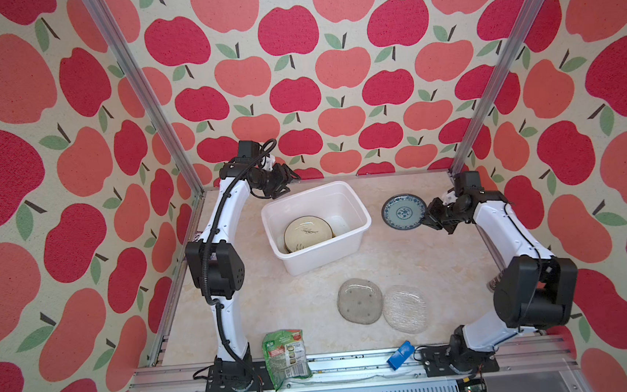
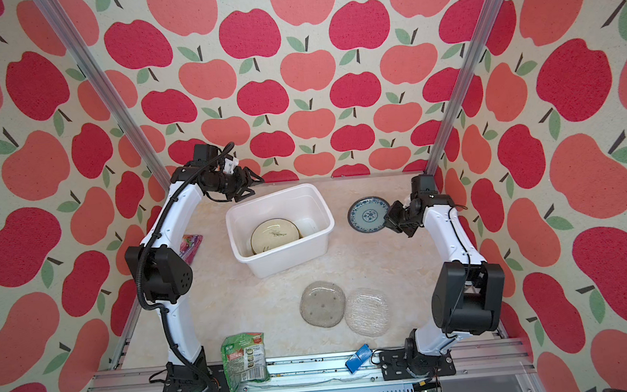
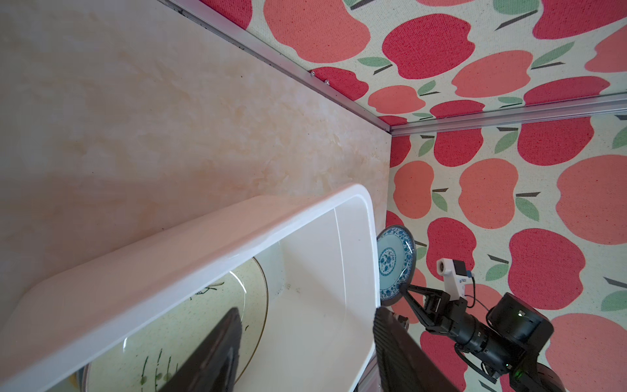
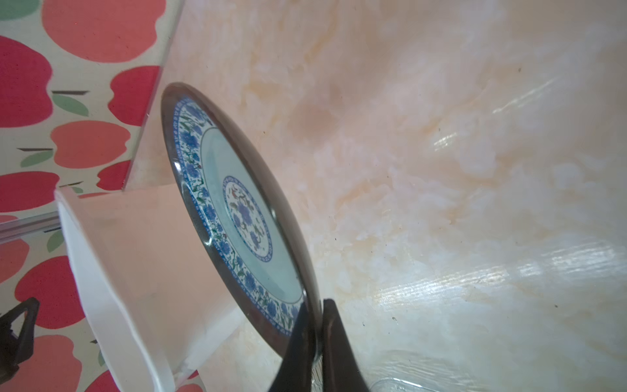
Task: Place the plates into the plastic bin on the countertop
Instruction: Pick up the plate from the center of the table, then place the plate in the plastic bin.
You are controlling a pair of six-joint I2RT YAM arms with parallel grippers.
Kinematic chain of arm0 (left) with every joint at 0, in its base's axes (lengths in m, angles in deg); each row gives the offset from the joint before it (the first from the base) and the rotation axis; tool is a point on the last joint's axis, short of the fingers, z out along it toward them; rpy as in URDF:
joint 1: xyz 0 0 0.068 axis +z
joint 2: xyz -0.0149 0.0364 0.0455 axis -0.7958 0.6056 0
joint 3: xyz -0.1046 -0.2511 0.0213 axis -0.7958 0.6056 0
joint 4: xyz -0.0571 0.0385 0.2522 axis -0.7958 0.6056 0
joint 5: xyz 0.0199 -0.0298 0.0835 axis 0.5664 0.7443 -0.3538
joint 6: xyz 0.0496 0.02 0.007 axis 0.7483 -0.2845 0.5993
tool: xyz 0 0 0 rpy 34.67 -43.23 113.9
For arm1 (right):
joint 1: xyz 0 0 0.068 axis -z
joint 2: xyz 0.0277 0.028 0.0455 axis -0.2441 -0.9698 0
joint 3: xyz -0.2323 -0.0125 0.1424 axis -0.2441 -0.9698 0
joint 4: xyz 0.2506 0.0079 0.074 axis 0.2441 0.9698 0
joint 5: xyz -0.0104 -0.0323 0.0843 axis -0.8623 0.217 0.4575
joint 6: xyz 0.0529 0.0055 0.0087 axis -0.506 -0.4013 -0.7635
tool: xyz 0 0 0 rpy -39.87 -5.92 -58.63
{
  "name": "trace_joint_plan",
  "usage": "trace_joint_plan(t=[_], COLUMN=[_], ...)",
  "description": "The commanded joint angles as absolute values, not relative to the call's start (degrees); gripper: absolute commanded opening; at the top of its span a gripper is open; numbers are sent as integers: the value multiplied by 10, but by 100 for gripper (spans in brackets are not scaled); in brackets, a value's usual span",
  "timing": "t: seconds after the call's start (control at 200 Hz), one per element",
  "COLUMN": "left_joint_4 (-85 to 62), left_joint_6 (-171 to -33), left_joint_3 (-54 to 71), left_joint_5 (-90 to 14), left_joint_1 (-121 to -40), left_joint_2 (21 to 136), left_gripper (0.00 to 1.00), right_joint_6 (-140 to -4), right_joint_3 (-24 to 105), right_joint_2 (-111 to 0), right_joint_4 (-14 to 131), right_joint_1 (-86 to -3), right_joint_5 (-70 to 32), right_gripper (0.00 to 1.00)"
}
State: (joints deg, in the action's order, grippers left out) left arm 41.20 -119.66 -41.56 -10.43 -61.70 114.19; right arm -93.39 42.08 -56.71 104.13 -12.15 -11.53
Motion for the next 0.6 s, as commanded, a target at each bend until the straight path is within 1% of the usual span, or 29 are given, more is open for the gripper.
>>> trace_joint_plan(t=[0.0,0.125,0.375,0.505,0.595], left_joint_4=[417,421,418,408,381], left_joint_6=[-1188,-1185,-1185,-1188,-1202], left_joint_3=[-439,-446,-444,-431,-407], left_joint_5=[-98,-102,-103,-110,-122], left_joint_1=[-614,-613,-605,-596,-588], left_joint_2=[1158,1159,1154,1143,1126], left_gripper=[65,65,65,64,65], right_joint_6=[-948,-954,-960,-935,-922], right_joint_3=[492,583,728,835,890], right_joint_2=[-555,-588,-669,-737,-783], right_joint_4=[1057,1052,1053,1120,1156], right_joint_1=[-123,-135,-227,-281,-310], right_joint_5=[-151,-130,-92,-86,-61], right_gripper=[0,0,0,0,0])
